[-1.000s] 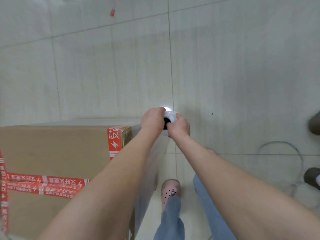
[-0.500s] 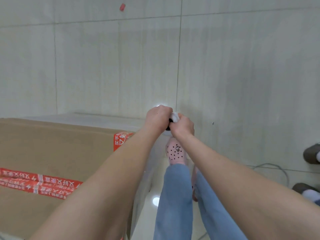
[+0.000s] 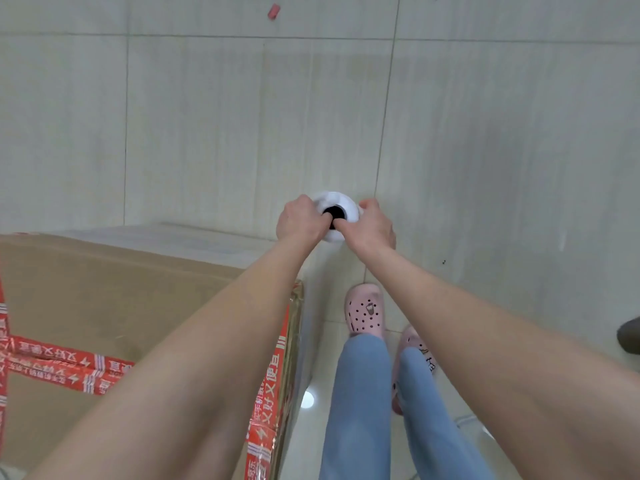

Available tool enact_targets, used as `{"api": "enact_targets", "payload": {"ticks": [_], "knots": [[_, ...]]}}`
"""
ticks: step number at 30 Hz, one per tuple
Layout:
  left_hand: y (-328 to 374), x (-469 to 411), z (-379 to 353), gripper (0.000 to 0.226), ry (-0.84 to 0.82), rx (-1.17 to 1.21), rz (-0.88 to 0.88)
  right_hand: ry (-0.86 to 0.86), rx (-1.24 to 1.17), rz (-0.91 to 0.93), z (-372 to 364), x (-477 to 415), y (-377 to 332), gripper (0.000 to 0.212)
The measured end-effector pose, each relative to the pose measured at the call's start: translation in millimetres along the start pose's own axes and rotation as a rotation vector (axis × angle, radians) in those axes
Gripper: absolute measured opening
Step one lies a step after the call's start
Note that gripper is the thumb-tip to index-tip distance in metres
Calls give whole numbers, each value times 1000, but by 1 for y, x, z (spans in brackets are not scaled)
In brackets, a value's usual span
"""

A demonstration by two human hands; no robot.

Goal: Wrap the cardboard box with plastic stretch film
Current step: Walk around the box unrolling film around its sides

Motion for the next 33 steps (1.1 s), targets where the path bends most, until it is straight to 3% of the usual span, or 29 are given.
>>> {"api": "enact_targets", "payload": {"ticks": [3,9,14,21,27,30,33], "knots": [[3,-6,7,27,-57,-19,-31,-26,-96,-30,-5,-3,-7,45],[19,-22,10,48,-67,-242,-357,-23,38,49,0,-17,-25,43],[20,-32,22,30,1,-239,-322,-2,125,79,0,-23,-42,36],[12,-48,43,14,86,28,-116,117,103,113,5,-33,-70,40],[-4,-56,62,26,112,272,155,-109,-12,28,-4,-38,-96,48],[-6,-57,65,26,55,204,122,-110,3,47,-6,-41,-108,46],[4,-59,70,32,57,91,-31,-117,23,39,-2,-46,-114,46]]}}
Point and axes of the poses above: each hand's wrist, its own x-axis away from the middle knuckle, its own z-axis out of the back of the hand, y = z × x, the point moved 1 cm from there along -x, towards the middle knuckle, and after that the axes turned 11 degrees about x, right-handed, at the moved point
